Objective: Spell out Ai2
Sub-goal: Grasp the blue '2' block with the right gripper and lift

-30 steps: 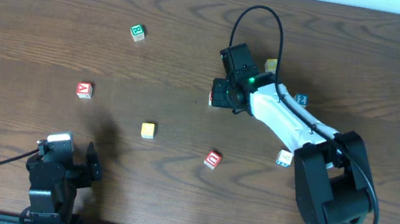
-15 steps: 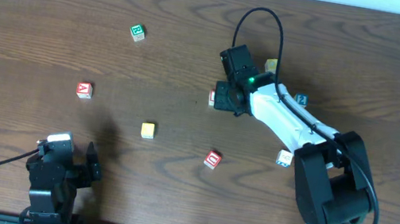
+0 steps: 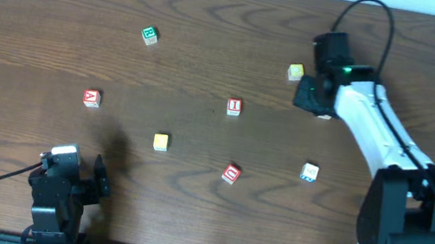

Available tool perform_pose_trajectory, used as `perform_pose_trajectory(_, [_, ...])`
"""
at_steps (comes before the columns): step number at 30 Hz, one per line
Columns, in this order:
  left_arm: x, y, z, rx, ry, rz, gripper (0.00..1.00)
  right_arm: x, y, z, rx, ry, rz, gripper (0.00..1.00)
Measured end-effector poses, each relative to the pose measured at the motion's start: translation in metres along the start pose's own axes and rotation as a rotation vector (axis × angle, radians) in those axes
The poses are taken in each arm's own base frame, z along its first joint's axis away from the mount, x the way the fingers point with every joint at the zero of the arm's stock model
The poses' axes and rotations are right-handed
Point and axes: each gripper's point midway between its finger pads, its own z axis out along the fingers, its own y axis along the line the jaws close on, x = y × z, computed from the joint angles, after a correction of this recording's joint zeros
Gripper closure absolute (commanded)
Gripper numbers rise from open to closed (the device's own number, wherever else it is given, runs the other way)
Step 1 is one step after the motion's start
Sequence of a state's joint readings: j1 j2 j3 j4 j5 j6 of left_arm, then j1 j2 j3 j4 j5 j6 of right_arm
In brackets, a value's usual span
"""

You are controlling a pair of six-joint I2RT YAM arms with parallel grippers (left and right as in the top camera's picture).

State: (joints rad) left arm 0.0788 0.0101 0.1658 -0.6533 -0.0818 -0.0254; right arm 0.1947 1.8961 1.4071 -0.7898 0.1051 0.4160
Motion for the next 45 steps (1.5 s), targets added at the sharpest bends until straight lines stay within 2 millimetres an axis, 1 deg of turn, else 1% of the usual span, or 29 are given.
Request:
perform_pose_trajectory(1, [0.0, 0.0, 0.0, 0.0, 0.0, 0.0, 0.05, -0.002, -0.005, 0.0, 0.004, 0.0, 0.004, 0.98])
perform_pose_trajectory(2, [0.0, 0.0, 0.0, 0.0, 0.0, 0.0, 0.05, -0.004, -0.01, 0.0, 0.008, -0.001, 0.01, 0.94])
perform_pose_trajectory(3, [0.0, 0.0, 0.0, 0.0, 0.0, 0.0, 0.05, -0.006, -0.013, 0.001, 0.01, -0.003, 0.014, 0.82])
perform_pose_trajectory(4, [0.0, 0.0, 0.0, 0.0, 0.0, 0.0, 0.05, -0.009, -0.017, 0.001, 0.009, -0.01, 0.016, 0.67])
perform_pose_trajectory(7, [0.0, 0.0, 0.0, 0.0, 0.0, 0.0, 0.04, -0.016, -0.026, 0.002, 0.011, -0.026, 0.033, 0.51])
perform_pose_trajectory(9, [0.0, 0.0, 0.0, 0.0, 0.0, 0.0, 0.05, -0.021, -0.036, 0.004, 0.018, -0.035, 0.03, 0.45])
perform_pose_trajectory(11, [0.0, 0.0, 0.0, 0.0, 0.0, 0.0, 0.04, -0.021, -0.044, 0.008, 0.023, -0.037, 0.032, 0.44])
perform_pose_trajectory(14, [0.0, 0.0, 0.0, 0.0, 0.0, 0.0, 0.04, -0.015, -0.054, 0.017, 0.027, -0.025, 0.006, 0.44])
perform_pose_trajectory(17, [0.0, 0.0, 0.0, 0.0, 0.0, 0.0, 0.05, -0.009, -0.057, 0.021, 0.009, -0.004, -0.044, 0.44])
perform_pose_trajectory(22, [0.0, 0.0, 0.0, 0.0, 0.0, 0.0, 0.05, -0.011, -0.054, 0.026, -0.026, -0.001, -0.095, 0.44])
perform_pose_trajectory(31, [0.0, 0.0, 0.0, 0.0, 0.0, 0.0, 0.05, -0.003, -0.046, 0.048, -0.069, 0.039, -0.134, 0.44])
perform_pose_trajectory(37, [0.0, 0.0, 0.0, 0.0, 0.0, 0.0, 0.05, -0.006, -0.043, 0.05, -0.08, 0.029, -0.137, 0.46])
perform_pose_trajectory(42, [0.0, 0.0, 0.0, 0.0, 0.0, 0.0, 0.05, -0.002, -0.043, 0.058, -0.083, 0.047, -0.137, 0.5])
perform_pose_trajectory(44, [0.0, 0.0, 0.0, 0.0, 0.0, 0.0, 0.05, -0.002, -0.042, 0.059, -0.085, 0.048, -0.139, 0.55])
perform_pose_trajectory(45, [0.0, 0.0, 0.0, 0.0, 0.0, 0.0, 0.05, -0.002, -0.042, 0.059, -0.086, 0.047, -0.14, 0.6])
